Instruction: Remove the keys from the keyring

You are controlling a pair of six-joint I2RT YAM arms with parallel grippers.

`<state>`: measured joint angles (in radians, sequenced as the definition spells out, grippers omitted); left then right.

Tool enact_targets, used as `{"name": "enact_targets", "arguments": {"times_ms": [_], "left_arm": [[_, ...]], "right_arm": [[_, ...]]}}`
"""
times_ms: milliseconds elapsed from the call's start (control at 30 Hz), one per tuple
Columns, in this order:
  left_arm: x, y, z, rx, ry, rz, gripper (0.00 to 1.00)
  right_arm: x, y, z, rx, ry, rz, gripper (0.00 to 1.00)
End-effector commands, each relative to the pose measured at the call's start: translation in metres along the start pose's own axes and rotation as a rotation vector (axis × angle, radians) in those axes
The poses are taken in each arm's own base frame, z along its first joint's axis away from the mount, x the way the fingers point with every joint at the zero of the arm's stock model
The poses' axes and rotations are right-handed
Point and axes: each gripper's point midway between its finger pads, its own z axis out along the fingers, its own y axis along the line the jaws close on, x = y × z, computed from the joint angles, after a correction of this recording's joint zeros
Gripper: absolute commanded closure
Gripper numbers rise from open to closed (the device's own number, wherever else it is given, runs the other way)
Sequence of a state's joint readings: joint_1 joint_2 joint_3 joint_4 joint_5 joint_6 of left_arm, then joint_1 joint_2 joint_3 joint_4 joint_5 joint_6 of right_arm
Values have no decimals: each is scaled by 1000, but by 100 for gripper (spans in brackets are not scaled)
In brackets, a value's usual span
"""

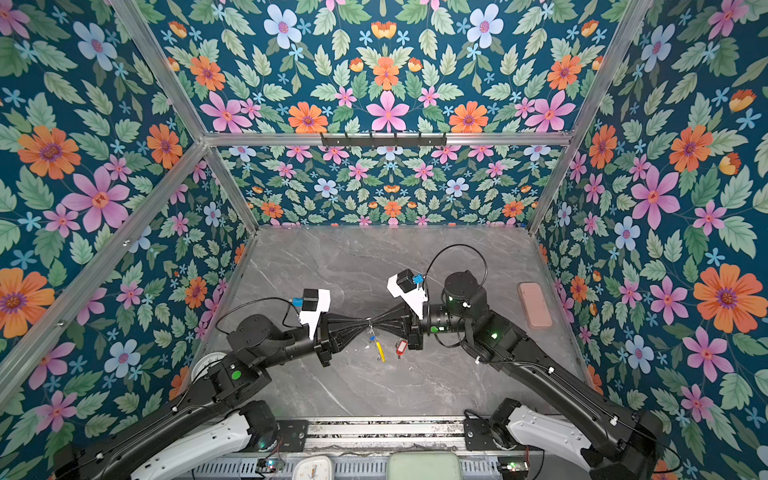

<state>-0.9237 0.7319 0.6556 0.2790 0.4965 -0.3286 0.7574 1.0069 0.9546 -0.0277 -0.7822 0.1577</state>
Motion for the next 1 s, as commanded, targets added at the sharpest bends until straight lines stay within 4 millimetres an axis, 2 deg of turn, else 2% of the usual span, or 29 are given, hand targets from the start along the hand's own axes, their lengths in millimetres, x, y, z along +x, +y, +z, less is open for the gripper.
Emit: {"name": "enact_targets", "arguments": {"times_ms": [0,133,267,433,533,667,833,967], "left_arm": [[-15,-9,0,43,-46,20,93],[-15,-7,0,31,-51,20,100],[-16,-5,0,16,-55,19,100],[-18,-1,-3,-13,-66,21,100],[-19,1,-4,-28,-70,11,100],[-21,5,-4,-48,-78,-18,100],[-20,9,-4,-68,-80,-45,100],[-22,2,-10,-25,-142,-41,100]], "right_arm": [[-4,-1,0,7,-12,1,100],[-4,-1,0,10,-13,-1,100],[-4,-2,-1,17,-18,1,100],[-10,-2,-13,80,-64,-22,66],[-16,-4,-25,149,-123,-42,55],[-20,-12,-35,223,-183,-39,50],[-20,-15,-32,217,-211,-7,49],[-33,2,-23,80,-253,1,49]]}}
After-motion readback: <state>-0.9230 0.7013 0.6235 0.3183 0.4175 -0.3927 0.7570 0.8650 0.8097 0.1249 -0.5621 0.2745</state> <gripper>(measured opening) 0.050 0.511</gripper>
